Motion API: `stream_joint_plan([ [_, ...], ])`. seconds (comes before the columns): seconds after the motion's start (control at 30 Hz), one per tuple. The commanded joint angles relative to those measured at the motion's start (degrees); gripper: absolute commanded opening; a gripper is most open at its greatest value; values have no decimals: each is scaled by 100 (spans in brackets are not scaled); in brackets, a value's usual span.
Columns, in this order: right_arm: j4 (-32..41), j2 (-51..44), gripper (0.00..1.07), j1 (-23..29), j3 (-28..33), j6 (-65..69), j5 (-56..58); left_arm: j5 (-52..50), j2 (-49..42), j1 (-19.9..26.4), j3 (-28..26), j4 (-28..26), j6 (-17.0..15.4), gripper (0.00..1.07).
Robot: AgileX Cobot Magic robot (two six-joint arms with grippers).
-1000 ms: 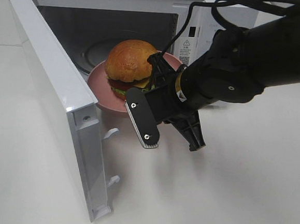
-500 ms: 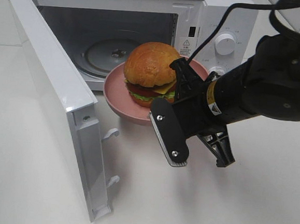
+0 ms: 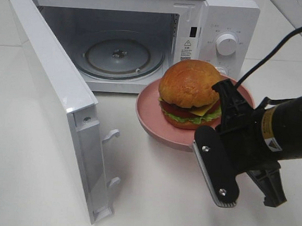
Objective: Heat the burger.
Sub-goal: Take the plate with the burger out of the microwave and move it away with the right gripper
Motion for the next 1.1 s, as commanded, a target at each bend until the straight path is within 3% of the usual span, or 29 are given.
stream_joint_plan([
  [0.03,-109,-573,0,-34,258,304,-69,-80,-115,23,6,-17,-23,0],
  [0.43,-149,-1536,0,-34,785,1369,991,-80,-115,23,6,-17,-23,0],
  [0.87,-716,-1513,0,-34,785,3031,1702,-80,-115,23,6,-17,-23,0],
  [1.1,-1324,-1037,0,-34,785,4062,1856,-80,-115,23,6,-17,-23,0],
])
